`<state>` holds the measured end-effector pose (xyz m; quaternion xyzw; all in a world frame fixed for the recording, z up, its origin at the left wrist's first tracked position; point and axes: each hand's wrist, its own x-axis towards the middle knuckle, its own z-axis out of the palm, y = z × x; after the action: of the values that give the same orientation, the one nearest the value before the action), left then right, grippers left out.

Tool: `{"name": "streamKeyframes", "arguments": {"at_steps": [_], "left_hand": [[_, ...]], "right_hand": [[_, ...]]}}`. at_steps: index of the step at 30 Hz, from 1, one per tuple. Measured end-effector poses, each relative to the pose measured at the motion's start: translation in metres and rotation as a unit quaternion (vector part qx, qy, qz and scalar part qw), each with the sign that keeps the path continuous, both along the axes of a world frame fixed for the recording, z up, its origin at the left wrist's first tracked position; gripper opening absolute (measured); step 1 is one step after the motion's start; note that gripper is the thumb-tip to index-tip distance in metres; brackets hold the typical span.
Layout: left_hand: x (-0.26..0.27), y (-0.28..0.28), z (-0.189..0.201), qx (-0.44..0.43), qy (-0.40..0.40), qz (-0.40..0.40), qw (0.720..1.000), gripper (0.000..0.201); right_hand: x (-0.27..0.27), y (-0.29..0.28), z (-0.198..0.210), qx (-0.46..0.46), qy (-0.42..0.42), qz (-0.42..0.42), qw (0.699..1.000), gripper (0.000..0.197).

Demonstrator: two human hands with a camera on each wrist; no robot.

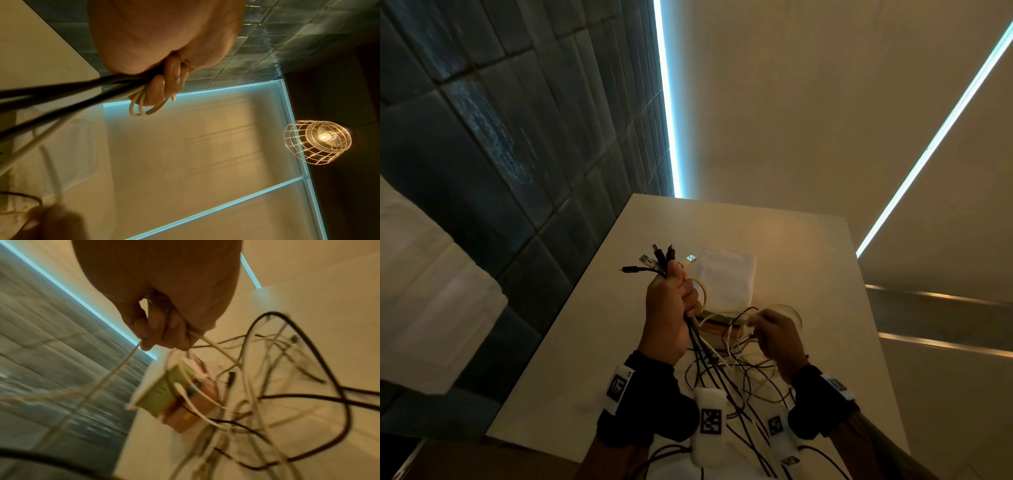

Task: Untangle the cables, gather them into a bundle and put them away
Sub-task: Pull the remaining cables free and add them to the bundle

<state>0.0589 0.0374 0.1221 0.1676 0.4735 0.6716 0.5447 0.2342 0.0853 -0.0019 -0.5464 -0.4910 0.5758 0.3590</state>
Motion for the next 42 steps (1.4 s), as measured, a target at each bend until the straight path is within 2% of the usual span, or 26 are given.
{"name": "streamKeyframes", "arguments": {"at_steps": [4,7,9,11,16,20,24,27,35,39,42], "left_hand": [[0.006,0.003,-0.007,-0.029,-0.016,0.01,0.999,0.034],[0.009,0.004,-0.006,-0.044,-0.017,0.022,0.999,0.03],[0.011,0.003,-0.002,-0.051,-0.013,0.027,0.998,0.029],[0.012,0.002,0.003,-0.043,-0.036,0.029,0.998,0.031],[0.006,0.003,0.013,0.021,-0.116,0.018,0.993,0.033],[0.009,0.0,0.01,0.044,-0.095,-0.001,0.994,0.033],[0.011,-0.002,0.012,0.059,-0.073,-0.014,0.995,0.036],[0.007,-0.002,0.014,0.071,-0.064,-0.009,0.995,0.035],[0.002,-0.005,0.013,0.06,-0.047,0.002,0.997,0.036],[0.0,-0.005,0.009,0.034,-0.039,0.02,0.998,0.038],[-0.002,-0.001,0.005,0.01,-0.03,0.028,0.999,0.04]], "right_hand": [[-0.015,-0.008,0.065,0.077,0.125,0.052,0.988,0.017],[-0.025,-0.02,0.101,0.136,0.165,0.109,0.971,0.014],[-0.029,-0.027,0.116,0.135,0.192,0.145,0.961,0.012],[-0.031,-0.031,0.118,0.119,0.184,0.183,0.958,0.011],[-0.023,-0.033,0.093,0.056,0.123,0.207,0.969,0.015],[-0.017,-0.035,0.07,0.005,0.118,0.198,0.973,0.015],[-0.016,-0.03,0.051,0.012,0.095,0.196,0.976,0.019],[-0.009,-0.021,0.02,0.012,0.064,0.173,0.983,0.025],[-0.005,-0.013,-0.043,-0.004,-0.011,0.131,0.991,0.03],[0.002,-0.014,-0.054,-0.066,-0.079,0.094,0.99,0.031],[-0.001,-0.009,-0.047,-0.045,-0.107,0.048,0.992,0.03]]}}
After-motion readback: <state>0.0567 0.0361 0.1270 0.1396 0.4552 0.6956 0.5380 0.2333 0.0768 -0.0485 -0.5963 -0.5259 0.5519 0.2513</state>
